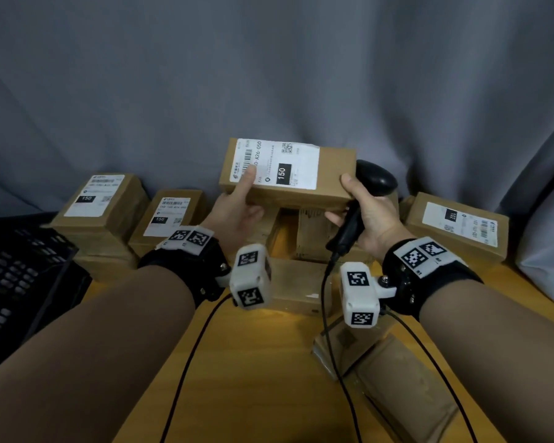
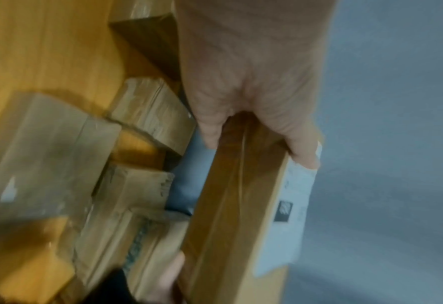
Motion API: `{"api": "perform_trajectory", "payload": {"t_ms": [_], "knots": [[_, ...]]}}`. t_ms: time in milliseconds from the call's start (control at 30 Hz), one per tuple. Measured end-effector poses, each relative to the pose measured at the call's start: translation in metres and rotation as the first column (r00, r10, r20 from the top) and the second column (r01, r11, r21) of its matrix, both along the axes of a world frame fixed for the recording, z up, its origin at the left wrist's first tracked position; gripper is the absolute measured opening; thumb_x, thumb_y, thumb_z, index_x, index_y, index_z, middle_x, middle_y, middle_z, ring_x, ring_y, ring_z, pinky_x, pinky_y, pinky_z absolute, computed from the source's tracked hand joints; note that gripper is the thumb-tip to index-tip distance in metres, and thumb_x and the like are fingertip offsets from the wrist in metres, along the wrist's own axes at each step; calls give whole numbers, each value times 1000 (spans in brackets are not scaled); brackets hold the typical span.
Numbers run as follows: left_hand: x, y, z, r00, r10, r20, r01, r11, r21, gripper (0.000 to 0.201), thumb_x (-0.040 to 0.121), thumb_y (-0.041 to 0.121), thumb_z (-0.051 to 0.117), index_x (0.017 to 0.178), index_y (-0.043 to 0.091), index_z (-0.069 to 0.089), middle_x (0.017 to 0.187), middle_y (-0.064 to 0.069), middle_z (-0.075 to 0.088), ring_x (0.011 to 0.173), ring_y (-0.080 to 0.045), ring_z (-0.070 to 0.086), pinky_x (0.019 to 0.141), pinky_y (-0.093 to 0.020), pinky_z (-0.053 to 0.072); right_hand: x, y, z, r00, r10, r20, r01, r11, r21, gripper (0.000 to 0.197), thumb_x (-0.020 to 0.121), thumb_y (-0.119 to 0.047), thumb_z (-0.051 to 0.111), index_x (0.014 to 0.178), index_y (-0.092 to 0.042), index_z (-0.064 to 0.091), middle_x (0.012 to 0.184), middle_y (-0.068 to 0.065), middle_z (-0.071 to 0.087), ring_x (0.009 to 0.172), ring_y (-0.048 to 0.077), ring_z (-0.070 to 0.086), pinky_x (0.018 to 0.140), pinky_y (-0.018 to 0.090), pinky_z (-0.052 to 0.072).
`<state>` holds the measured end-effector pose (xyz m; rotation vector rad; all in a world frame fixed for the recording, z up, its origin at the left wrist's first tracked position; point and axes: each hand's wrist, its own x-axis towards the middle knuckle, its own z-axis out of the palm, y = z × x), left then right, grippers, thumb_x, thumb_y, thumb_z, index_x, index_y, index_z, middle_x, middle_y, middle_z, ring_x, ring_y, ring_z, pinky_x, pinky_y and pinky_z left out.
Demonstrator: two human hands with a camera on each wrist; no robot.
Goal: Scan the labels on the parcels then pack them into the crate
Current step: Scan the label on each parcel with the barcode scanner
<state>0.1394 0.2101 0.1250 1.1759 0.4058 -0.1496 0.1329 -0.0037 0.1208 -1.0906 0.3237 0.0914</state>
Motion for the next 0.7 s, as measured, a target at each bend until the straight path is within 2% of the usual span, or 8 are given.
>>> {"api": "perform_trajectory", "payload": {"t_ms": [67, 167, 233, 400, 500, 600, 667, 700], "knots": [[7, 1, 1, 998, 27, -60, -31, 997, -77, 88, 72, 48, 79, 141, 15, 36, 120, -8, 60, 104, -24, 62, 98, -41, 51, -2, 8, -3, 999, 33, -18, -33, 999, -5, 40, 81, -25, 75, 116, -14, 60, 112, 9, 70, 102, 24, 68, 81, 41, 60], [15, 8, 2, 992, 123, -41, -120, 990, 79, 92, 63, 50, 83, 137, 18, 39, 116, -2, 62, 108, -23, 62, 88, -40, 56, -2, 13, -12, 1000, -5, -18, 1, 981, -194, 37, 80, -24, 78, 111, -11, 63, 109, 10, 70, 96, 23, 68, 74, 34, 59], [19, 15, 3, 996, 84, 28, -88, 962, 259, 79, 59, 51, 82, 127, 20, 55, 115, 2, 69, 111, -20, 63, 87, -37, 56, 1, 12, -17, 996, -72, 48, 85, 926, -368, 35, 80, -22, 77, 109, -6, 64, 97, 6, 69, 87, 18, 65, 64, 22, 50], [18, 18, 2, 986, -150, 70, 102, 885, 454, 57, 59, 49, 81, 102, 12, 72, 98, -4, 76, 96, -24, 71, 95, -44, 53, 4, 16, -9, 989, 126, 80, -74, 878, -473, 14, 80, -17, 77, 84, -11, 66, 67, -3, 65, 69, 14, 62, 69, 28, 47], [15, 7, -1, 988, -139, 74, 95, 902, 420, 52, 70, 50, 77, 99, 6, 73, 94, -7, 77, 92, -25, 73, 93, -43, 54, -1, 28, -3, 971, 211, 111, -143, 889, -435, 13, 81, -7, 75, 91, -7, 69, 78, 1, 72, 76, 17, 69, 77, 34, 56], [12, -2, -2, 984, -175, 25, 154, 916, 370, 49, 81, 53, 68, 104, 10, 71, 89, -2, 76, 73, -16, 74, 71, -30, 60, -1, 34, -5, 978, 168, 123, -104, 906, -411, 14, 80, -5, 75, 90, -11, 68, 85, 4, 73, 85, 22, 71, 86, 40, 56], [11, -5, -3, 961, -274, -34, 266, 886, 380, 44, 89, 50, 60, 116, 16, 64, 87, 2, 72, 56, -7, 65, 48, -19, 48, 2, 33, -7, 985, 137, 108, -81, 907, -414, 16, 79, -5, 75, 92, -11, 68, 90, 7, 74, 90, 25, 71, 88, 43, 56], [10, -6, -3, 950, -306, -61, 305, 868, 391, 43, 90, 47, 59, 124, 19, 59, 88, 3, 70, 56, -7, 60, 49, -20, 44, 3, 31, -7, 988, 127, 93, -76, 903, -422, 17, 79, -5, 75, 94, -10, 69, 92, 9, 74, 90, 26, 71, 87, 44, 56]]}}
